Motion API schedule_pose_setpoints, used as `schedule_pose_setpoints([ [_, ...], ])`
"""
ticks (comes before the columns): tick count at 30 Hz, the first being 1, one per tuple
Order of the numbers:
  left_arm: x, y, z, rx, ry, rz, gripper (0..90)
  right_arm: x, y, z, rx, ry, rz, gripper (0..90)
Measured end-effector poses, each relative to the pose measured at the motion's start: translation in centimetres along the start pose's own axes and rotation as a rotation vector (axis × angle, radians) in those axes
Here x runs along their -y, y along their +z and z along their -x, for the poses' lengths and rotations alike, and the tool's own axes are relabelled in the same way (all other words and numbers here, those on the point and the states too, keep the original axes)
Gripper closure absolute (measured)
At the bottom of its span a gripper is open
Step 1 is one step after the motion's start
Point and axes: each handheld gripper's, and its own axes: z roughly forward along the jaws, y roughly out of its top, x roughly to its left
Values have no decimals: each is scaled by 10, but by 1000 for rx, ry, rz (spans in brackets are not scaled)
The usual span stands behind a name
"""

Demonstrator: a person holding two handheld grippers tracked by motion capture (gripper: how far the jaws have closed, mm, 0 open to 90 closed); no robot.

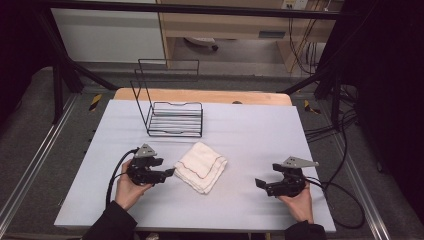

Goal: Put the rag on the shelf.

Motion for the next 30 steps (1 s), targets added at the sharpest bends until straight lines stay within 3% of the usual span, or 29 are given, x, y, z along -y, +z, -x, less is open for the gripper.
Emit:
schedule_pose_setpoints([
  [7, -6, 19, 6, 15, -15, -17, 462, 0, 0, 0, -1, 3, -2, 8],
  [15, -6, 36, 5, -18, -26, -65, 611, 0, 0, 0, 0, -3, -4, 8],
  [22, -5, 41, 5, -11, -46, -89, 729, 0, 1, 0, 1, -4, -8, 9],
  [25, -5, 40, 6, -26, -48, -98, 805, 0, 2, -1, 2, -1, -10, 9],
  [30, -6, 39, 7, -45, -44, -107, 850, 0, 3, -2, 1, -8, -18, 9],
])
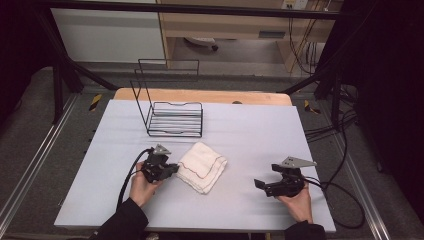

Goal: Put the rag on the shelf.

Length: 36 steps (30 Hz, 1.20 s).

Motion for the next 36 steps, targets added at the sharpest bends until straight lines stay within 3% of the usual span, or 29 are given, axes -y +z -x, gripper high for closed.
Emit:
schedule_pose_setpoints([
  [14, 13, -25, 1, -15, 5, -14, 865, -2, 4, -5, -14, -8, -11, 11],
  [20, 31, -39, -8, 18, -42, 1, 865, -2, 4, -5, -14, -7, -10, 11],
  [23, 41, -47, -9, -1, -28, 7, 865, -2, 4, -5, -13, -7, -9, 11],
  [33, 58, -59, -11, 1, -33, 0, 862, -2, 4, -5, -8, -7, -8, 11],
  [36, 61, -59, -10, 2, -14, 5, 855, -2, 4, -5, -8, -5, -8, 11],
])
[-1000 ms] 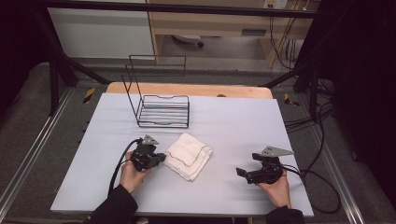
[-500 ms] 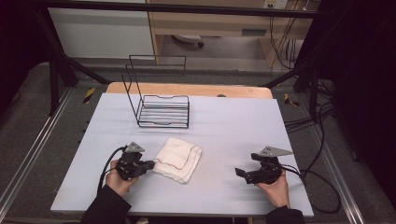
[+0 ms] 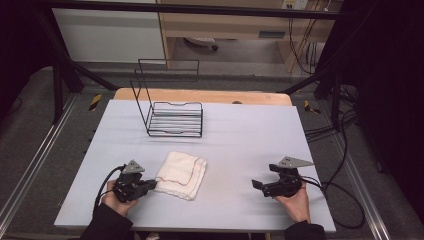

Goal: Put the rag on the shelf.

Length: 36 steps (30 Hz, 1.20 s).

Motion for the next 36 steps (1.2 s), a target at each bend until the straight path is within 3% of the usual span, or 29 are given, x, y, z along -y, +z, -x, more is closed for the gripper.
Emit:
schedule_pose_setpoints([
  [3, -1, -1, 0, -1, 25, 7, 824, 0, 0, 0, 2, 0, -1, 11],
  [9, -10, -9, -4, -19, 38, 55, 569, 0, 0, 0, 7, 2, 2, 11],
  [10, -12, -9, -5, -24, 35, 60, 569, 0, 0, 0, 7, 2, 2, 11],
  [11, -15, -10, -7, -27, 35, 65, 498, 0, 1, 0, 7, 2, 4, 11],
  [12, -18, -10, -8, -27, 32, 71, 498, 0, 1, 0, 7, 2, 4, 11],
  [14, -24, -9, -11, -33, 31, 84, 396, 0, 1, 0, 5, 5, 6, 11],
  [17, -36, -6, -18, -33, 21, 93, 323, 0, 0, 0, 8, 2, 6, 10],
  [29, -63, 17, -32, -31, -13, 100, 162, 0, 1, 1, 6, -4, 4, 10],
  [36, -73, 38, -37, -33, -26, 93, 191, 0, 0, 0, 8, 2, 4, 10],
])
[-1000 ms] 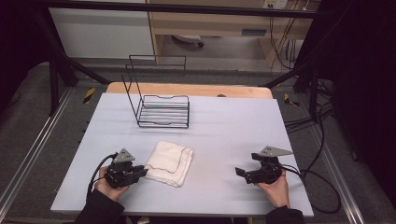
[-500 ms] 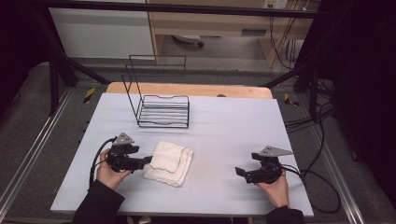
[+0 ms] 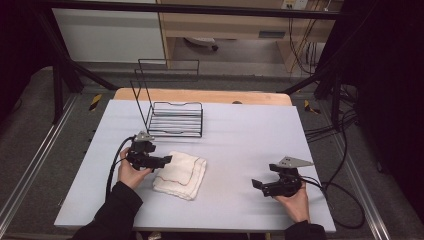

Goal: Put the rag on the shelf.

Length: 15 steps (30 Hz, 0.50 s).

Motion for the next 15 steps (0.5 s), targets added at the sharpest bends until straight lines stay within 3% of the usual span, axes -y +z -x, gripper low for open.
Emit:
schedule_pose_setpoints([
  [4, -1, 14, -1, -8, -6, -35, 272, 0, 0, 0, 0, -3, -1, 10],
  [5, -1, 17, -1, -10, -5, -39, 328, 0, 1, 0, 1, -6, -2, 10],
  [8, -1, 26, -2, -2, -23, -45, 359, 0, 1, 0, 1, -7, -5, 10],
  [15, -4, 31, -7, -10, -51, -48, 505, 0, 1, 0, 4, -4, -7, 10],
])
